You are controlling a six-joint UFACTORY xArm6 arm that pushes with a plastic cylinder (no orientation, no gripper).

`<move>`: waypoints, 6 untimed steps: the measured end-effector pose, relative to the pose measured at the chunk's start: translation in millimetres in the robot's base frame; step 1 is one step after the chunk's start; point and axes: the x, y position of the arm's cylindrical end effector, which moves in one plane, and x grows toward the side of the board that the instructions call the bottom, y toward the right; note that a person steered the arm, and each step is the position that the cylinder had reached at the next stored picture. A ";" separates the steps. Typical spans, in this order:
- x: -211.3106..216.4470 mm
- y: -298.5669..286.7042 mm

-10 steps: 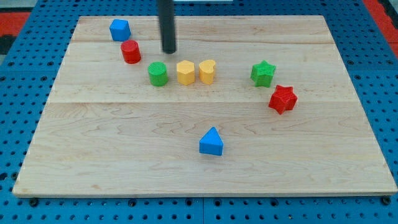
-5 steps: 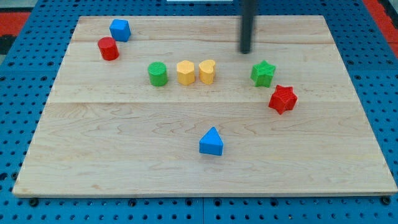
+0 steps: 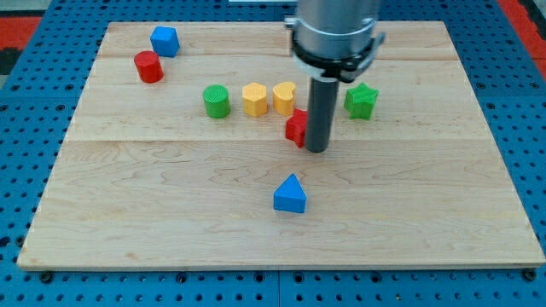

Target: Push the red star to the center left

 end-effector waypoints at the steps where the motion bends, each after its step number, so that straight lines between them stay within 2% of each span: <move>1: -19.8 27.3; 2: -20.6 18.0; 3: -20.6 -64.8; 4: -1.8 -90.6; 5: 12.5 -88.4; 6: -9.7 -32.7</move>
